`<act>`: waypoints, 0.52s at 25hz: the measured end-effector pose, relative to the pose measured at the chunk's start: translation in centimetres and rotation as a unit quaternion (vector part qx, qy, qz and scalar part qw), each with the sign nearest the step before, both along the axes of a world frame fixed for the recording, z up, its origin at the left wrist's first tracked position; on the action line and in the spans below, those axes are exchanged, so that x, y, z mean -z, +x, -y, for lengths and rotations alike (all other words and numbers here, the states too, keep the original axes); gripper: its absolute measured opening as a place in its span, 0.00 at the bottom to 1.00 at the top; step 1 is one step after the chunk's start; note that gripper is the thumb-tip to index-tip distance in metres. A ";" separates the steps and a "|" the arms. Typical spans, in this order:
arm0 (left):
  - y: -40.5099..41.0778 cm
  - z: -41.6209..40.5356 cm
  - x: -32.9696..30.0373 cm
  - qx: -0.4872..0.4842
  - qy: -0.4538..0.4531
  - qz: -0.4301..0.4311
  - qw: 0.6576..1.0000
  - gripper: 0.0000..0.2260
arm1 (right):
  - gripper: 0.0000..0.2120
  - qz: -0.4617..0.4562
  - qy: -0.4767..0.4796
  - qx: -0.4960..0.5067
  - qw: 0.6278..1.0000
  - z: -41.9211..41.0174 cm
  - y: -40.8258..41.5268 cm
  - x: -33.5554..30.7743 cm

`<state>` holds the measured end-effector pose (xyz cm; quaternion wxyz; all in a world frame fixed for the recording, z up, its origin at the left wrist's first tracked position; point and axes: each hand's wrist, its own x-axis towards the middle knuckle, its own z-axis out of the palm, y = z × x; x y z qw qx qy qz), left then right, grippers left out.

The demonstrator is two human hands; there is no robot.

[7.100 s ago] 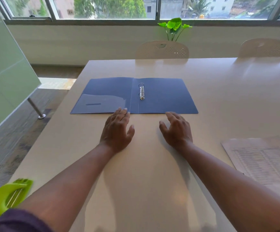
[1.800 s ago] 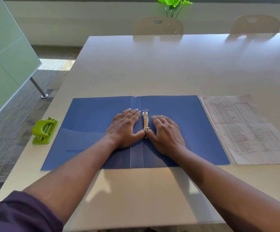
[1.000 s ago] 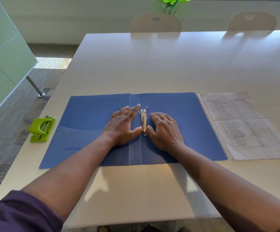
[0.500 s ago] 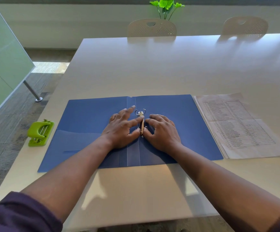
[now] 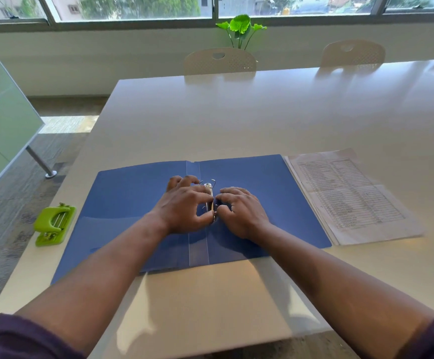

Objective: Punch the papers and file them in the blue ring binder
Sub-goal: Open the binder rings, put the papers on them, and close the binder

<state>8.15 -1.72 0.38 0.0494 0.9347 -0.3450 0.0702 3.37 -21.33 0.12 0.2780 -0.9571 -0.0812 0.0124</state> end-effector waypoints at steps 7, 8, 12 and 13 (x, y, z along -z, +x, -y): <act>-1.0 6.6 -2.0 0.001 0.004 0.062 0.998 0.26 | 0.21 0.059 0.052 0.143 0.987 6.3 0.2 -1.9; -1.2 8.3 -1.8 0.022 -0.029 0.035 0.999 0.24 | 0.22 0.059 0.038 0.175 0.982 8.0 0.2 -2.2; -1.5 15.8 -1.4 0.081 -0.097 -0.094 0.988 0.22 | 0.22 0.038 -0.020 0.284 0.958 15.3 -0.3 -2.2; -1.4 17.6 -1.1 0.089 -0.091 -0.103 0.986 0.23 | 0.23 0.029 -0.030 0.303 0.952 16.9 -0.5 -2.1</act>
